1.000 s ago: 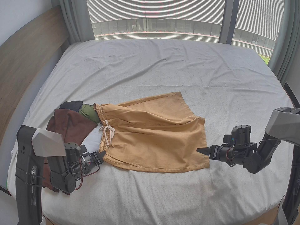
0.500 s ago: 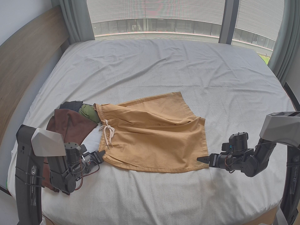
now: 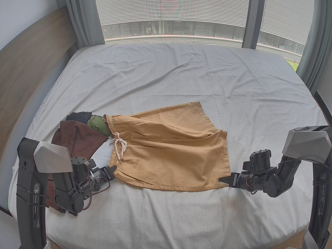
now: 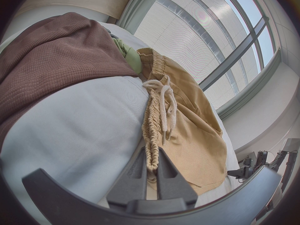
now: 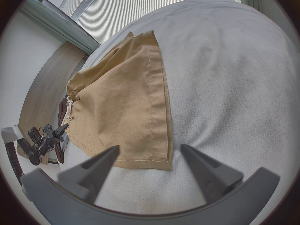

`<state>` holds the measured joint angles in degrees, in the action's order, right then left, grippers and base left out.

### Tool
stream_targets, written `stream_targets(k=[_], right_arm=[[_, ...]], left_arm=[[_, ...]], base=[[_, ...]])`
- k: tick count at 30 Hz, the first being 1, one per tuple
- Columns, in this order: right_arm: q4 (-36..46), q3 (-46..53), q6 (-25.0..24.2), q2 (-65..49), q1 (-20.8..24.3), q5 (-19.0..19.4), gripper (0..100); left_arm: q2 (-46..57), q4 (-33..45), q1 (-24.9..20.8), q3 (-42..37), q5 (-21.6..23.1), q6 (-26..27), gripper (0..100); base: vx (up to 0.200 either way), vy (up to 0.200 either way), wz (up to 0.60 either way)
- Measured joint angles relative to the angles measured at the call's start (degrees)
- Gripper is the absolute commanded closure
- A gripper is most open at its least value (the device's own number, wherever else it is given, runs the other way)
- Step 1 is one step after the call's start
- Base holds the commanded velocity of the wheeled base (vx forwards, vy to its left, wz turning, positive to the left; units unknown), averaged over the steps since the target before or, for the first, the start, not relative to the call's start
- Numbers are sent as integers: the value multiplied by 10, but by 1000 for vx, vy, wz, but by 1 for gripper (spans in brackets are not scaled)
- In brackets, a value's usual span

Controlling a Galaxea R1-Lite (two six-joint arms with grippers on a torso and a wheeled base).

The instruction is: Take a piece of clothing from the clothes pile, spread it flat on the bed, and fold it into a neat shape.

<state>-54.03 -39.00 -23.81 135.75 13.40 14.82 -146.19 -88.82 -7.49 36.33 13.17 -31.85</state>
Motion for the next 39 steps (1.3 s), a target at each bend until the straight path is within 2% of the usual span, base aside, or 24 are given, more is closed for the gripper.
stream_targets(k=[18,22,27,39], right_arm=[[4,8,-8,-5,-2,1,100],[21,27,-4,-25,2,6,100],[34,59,25,-48,4,10,100],[39,144,72,-86,4,11,100]], left_arm=[[7,0,0,-18,0,0,100],[30,0,-1,-57,5,-1,100],[64,1,1,-124,17,1,100],[107,1,-1,-237,35,51,100]], base=[[0,0,0],[0,0,0],[0,0,0],[0,0,0]])
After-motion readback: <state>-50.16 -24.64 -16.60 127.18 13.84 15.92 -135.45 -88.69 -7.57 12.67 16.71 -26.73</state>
